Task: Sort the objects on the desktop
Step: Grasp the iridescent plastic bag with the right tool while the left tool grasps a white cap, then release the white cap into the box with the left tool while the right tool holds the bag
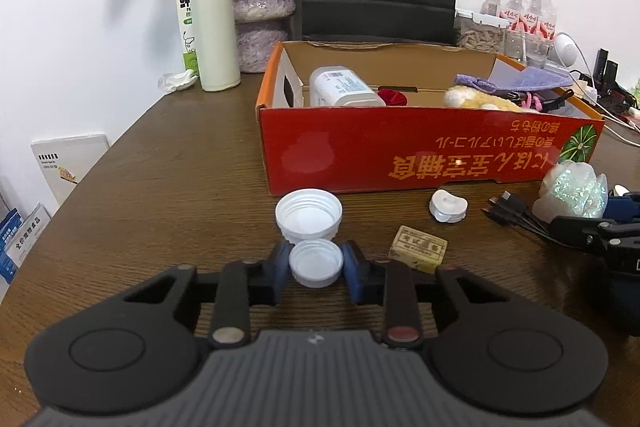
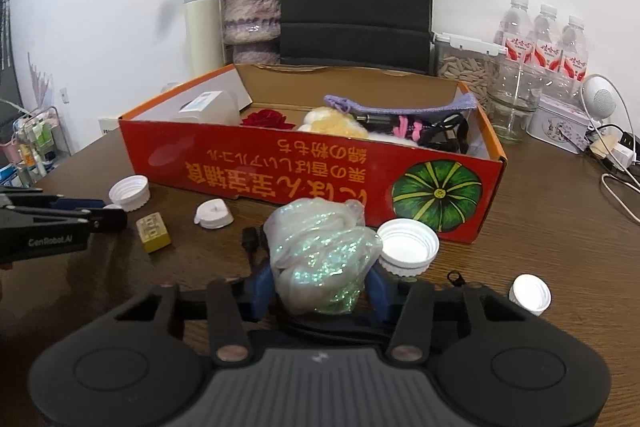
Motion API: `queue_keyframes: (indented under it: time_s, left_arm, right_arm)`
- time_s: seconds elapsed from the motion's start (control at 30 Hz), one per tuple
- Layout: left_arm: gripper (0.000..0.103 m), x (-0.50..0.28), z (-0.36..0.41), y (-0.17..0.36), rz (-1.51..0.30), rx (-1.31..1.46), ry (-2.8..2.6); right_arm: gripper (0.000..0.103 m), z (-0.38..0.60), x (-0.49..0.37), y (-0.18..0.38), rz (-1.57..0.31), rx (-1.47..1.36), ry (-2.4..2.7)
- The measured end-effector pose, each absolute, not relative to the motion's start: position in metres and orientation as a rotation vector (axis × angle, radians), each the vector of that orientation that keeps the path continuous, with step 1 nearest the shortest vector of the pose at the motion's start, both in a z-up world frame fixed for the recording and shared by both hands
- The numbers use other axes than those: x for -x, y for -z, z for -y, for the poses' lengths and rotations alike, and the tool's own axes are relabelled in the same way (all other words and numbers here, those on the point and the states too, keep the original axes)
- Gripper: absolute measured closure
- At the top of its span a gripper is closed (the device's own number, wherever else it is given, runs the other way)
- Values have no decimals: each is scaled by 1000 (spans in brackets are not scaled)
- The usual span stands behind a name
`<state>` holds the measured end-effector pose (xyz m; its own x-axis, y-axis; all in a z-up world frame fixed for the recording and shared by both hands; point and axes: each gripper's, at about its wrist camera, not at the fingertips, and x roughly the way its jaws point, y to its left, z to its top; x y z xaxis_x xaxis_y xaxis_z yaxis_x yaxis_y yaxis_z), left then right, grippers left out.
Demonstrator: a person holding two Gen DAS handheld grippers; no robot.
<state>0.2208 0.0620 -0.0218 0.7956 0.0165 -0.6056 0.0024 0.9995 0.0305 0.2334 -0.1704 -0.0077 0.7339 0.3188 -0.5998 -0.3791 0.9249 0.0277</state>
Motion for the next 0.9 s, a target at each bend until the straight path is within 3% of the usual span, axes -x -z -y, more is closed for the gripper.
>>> queue_keyframes:
  time_s: [0.43, 0.9]
  left_arm:
    - [73, -209, -61, 13, -597, -4, 18]
    - [73, -207, -51, -29, -518, 31, 125]
  right_arm:
    - [73, 174, -224, 2, -611, 87, -404]
    - [74, 182, -219, -32, -499, 130, -390]
